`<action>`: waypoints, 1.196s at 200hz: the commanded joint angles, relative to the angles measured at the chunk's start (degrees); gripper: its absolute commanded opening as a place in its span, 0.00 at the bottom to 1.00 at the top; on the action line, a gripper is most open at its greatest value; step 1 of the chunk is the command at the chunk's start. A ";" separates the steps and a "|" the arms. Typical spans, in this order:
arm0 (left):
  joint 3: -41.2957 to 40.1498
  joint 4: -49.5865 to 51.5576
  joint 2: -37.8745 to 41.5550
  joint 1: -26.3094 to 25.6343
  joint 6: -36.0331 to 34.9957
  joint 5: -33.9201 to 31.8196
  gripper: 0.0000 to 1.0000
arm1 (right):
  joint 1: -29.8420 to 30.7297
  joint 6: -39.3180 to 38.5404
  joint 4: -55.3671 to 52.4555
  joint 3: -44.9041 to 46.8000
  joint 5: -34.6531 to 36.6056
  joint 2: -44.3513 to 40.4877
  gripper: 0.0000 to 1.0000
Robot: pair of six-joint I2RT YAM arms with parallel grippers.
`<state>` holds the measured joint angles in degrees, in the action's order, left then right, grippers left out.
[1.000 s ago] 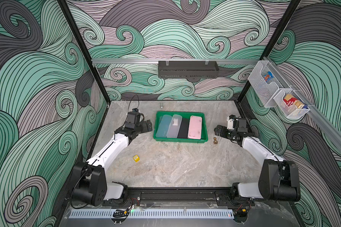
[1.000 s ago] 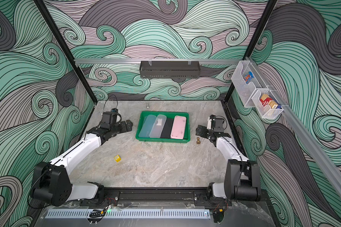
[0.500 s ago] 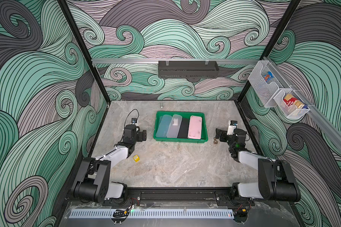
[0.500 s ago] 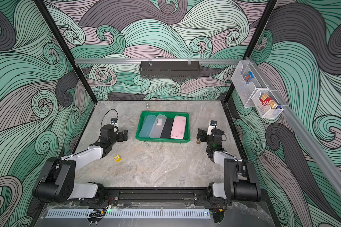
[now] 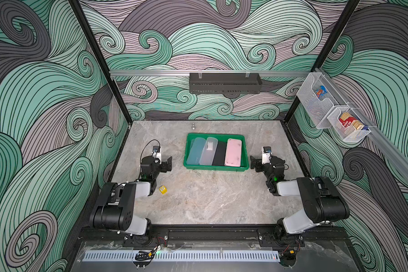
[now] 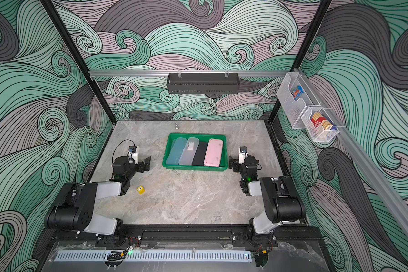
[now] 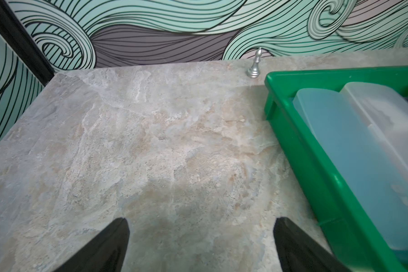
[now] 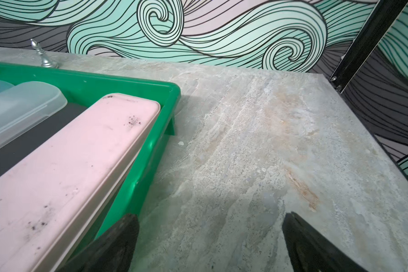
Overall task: Put the pencil case into the storage box
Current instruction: Reset both arms
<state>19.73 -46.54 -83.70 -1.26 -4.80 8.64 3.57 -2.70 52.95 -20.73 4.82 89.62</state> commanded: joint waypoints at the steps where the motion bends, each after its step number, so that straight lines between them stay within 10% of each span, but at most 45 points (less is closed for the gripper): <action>1: -2.38 -6.64 1.63 -0.13 -4.99 12.12 0.99 | 0.73 -1.70 3.41 0.43 1.24 -0.34 0.99; 66: 6.79 5.45 -3.33 2.66 3.19 3.48 0.99 | 0.65 -1.61 3.81 0.43 1.24 -0.18 0.99; 101: -1.68 -15.59 -7.12 3.42 2.99 5.59 0.99 | 0.71 -1.70 4.05 0.52 1.33 -0.07 0.99; 239: 3.12 -6.26 -6.92 3.44 4.18 2.21 0.99 | -2.43 -0.20 -0.91 -1.94 -5.79 -0.13 0.99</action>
<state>22.11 -53.32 -90.65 2.17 -0.97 11.33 1.74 -3.68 53.21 -21.58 2.11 89.62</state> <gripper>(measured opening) 0.987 0.993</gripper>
